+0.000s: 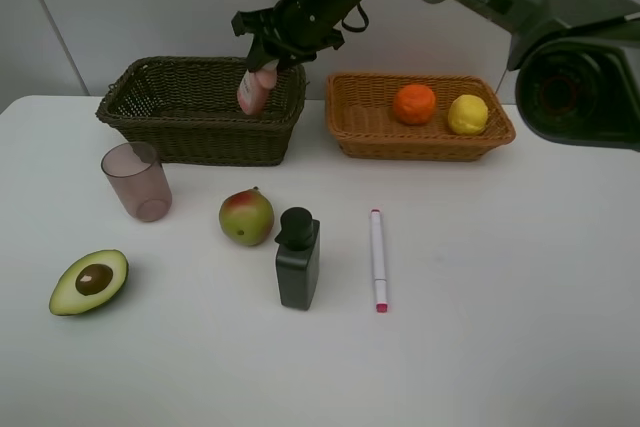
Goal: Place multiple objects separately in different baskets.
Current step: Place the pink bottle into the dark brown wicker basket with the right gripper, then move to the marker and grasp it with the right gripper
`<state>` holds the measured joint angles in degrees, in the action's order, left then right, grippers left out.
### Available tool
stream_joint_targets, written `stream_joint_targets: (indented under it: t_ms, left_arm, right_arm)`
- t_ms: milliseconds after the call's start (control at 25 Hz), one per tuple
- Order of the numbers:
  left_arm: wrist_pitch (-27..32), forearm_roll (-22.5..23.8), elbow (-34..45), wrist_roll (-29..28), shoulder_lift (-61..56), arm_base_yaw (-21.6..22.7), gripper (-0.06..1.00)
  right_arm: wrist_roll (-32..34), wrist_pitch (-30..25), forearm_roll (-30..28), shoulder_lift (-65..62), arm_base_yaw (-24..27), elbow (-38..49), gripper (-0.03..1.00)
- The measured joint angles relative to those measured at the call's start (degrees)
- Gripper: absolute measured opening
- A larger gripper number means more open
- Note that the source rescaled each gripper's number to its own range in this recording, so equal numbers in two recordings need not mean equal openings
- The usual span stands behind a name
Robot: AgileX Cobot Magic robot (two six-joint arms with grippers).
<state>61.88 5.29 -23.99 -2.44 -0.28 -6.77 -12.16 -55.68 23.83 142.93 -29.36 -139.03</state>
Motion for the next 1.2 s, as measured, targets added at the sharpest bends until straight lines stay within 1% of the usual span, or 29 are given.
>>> stream_joint_targets:
  t_ms: [120,160,240,320,400,480,600,760,1040,1200]
  left_arm:
    - [0.00,0.00,0.00,0.00,0.00,0.00,1.00]
    - [0.00,0.00,0.00,0.00,0.00,0.00,1.00]
    - [0.00,0.00,0.00,0.00,0.00,0.00,1.00]
    - [0.00,0.00,0.00,0.00,0.00,0.00,1.00]
    - [0.00,0.00,0.00,0.00,0.00,0.00,1.00]
    - [0.00,0.00,0.00,0.00,0.00,0.00,1.00]
    - [0.00,0.00,0.00,0.00,0.00,0.00,1.00]
    - [0.00,0.00,0.00,0.00,0.00,0.00,1.00]
    - [0.00,0.00,0.00,0.00,0.00,0.00,1.00]
    - [0.00,0.00,0.00,0.00,0.00,0.00,1.00]
  right_arm:
    - [-0.01,0.33,1.29,0.00,0.00,-0.02,0.24]
    - [-0.01,0.39,1.57,0.00,0.00,-0.02,0.27]
    - [-0.22,0.68,2.06,0.00,0.00,-0.07,0.42]
    - [-1.06,0.96,2.12,0.00,0.00,-0.09,0.68]
    - [-1.50,0.96,1.95,0.00,0.00,-0.09,0.87]
    - [-1.56,0.96,1.95,0.00,0.00,-0.09,0.95]
    - [-1.56,0.90,1.95,0.00,0.00,-0.09,0.99]
    - [-1.56,0.86,1.95,0.00,0.00,-0.09,1.00]
    - [-1.51,-0.41,2.47,-0.08,0.00,-0.13,1.00]
    - [-1.02,-2.15,2.64,-1.45,0.00,-0.13,1.00]
